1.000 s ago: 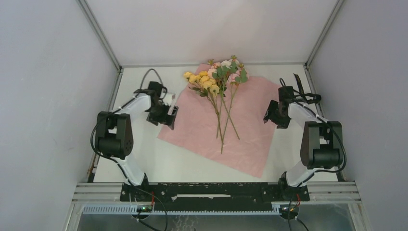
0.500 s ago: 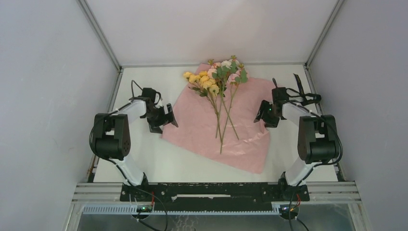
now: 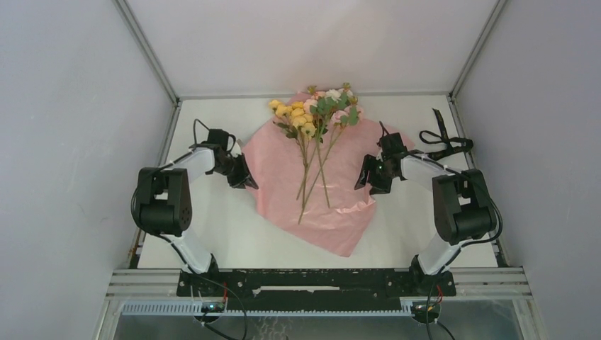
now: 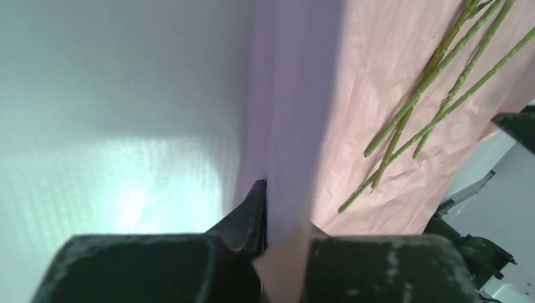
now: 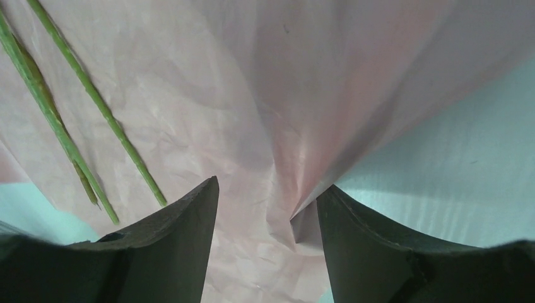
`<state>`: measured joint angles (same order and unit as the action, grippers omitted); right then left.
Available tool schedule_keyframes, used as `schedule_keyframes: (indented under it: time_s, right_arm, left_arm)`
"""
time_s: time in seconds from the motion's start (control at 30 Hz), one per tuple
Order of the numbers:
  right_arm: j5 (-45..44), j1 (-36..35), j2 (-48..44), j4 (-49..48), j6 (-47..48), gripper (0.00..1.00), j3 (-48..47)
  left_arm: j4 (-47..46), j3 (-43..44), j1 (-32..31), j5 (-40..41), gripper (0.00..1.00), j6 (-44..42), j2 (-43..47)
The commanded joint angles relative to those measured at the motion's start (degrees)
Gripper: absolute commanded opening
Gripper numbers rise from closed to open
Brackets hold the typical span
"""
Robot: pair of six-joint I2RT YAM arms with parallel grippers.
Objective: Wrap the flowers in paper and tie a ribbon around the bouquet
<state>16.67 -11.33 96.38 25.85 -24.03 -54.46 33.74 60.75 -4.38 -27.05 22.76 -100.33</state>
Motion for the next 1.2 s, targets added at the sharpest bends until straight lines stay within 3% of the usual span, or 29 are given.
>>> schedule_keyframes:
  time_s: [0.0,0.2,0.37,0.5,0.63,0.83,1.17]
  right_arm:
    - [3.3,-3.3,-4.5,2.4,1.1,0.66,0.8]
    - [5.0,-7.0,-13.5,6.8,6.2,0.66,-4.2]
    - [1.6,-17.3,-13.1,6.6,8.3,0.66,-16.7]
    - [-7.6,-24.9,-3.8,6.5,6.4,0.63,-26.0]
    - [-4.2,-30.6,9.4,1.5,4.5,0.55,-34.5]
    - [-10.2,-35.3,29.0,7.3,5.5,0.45,-54.4]
    - [-10.4,-35.1,37.2,4.8,10.0,0.37,-51.5]
  left_arm:
    - [0.4,2.1,3.9,3.1,0.05,-3.4,3.7]
    - [0.3,4.3,8.8,6.0,0.02,-6.1,2.4]
    - [0.3,4.0,8.9,6.0,0.02,-6.0,1.4]
    - [-0.7,3.0,8.9,6.2,0.02,-5.6,1.9]
    - [-1.0,2.6,8.9,7.5,0.02,-6.1,2.3]
    - [-1.3,2.3,8.9,8.2,0.02,-7.0,2.8]
    - [-1.8,2.3,8.9,8.7,0.03,-7.2,3.0]
